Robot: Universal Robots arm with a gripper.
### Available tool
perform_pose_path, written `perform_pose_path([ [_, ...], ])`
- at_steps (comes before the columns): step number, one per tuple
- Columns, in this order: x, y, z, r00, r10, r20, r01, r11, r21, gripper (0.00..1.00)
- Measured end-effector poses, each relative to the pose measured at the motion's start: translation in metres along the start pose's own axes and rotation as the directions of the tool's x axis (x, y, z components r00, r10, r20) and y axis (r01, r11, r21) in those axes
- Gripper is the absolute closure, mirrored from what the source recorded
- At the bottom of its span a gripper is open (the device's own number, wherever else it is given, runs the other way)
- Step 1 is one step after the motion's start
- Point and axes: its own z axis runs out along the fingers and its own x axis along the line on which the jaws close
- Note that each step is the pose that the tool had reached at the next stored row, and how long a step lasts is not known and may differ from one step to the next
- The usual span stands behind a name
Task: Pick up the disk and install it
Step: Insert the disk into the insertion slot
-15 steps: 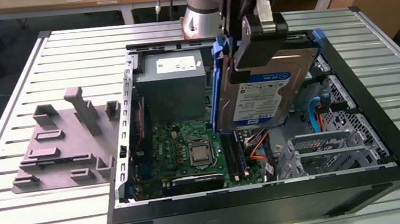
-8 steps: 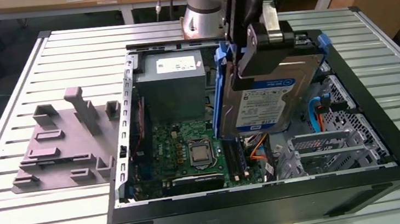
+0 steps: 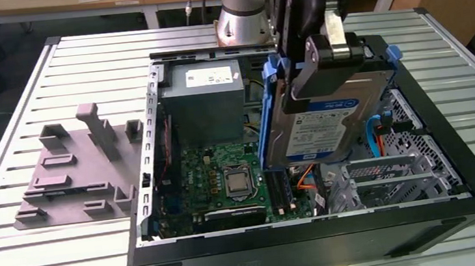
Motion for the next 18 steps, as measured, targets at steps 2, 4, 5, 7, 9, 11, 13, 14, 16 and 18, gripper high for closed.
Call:
perform_pose_path([
  [2,0.0005,-0.0029,0.0001,1.0,0.0,-0.0002,0.0,1.0,0.0,0.64],
  [4,0.0009,-0.006,0.0003,1.0,0.0,-0.0002,0.0,1.0,-0.0001,0.64],
  [5,0.0012,-0.0075,0.0004,1.0,0.0,-0.0001,0.0,1.0,0.0,0.64],
  [7,0.002,-0.0131,0.0009,1.0,0.0,-0.0001,0.0,1.0,0.0,0.64],
  [9,0.0033,-0.0147,0.0011,1.0,0.0,-0.0003,0.0,1.0,0.0,0.64],
  [11,0.0063,-0.0151,0.0017,1.0,0.0,-0.0001,0.0,1.0,0.0,0.64],
  [13,0.0086,-0.0157,0.002,1.0,0.0,-0.0002,0.0,1.0,0.0,0.64],
  [14,0.0092,-0.0163,0.0022,1.0,0.0,-0.0002,0.0,1.0,0.0,0.64],
  [16,0.0096,-0.0184,0.0026,1.0,0.0,-0.0002,0.0,1.0,0.0,0.64],
  [18,0.0096,-0.0213,0.003,1.0,0.0,-0.0004,0.0,1.0,-0.0001,0.64],
])
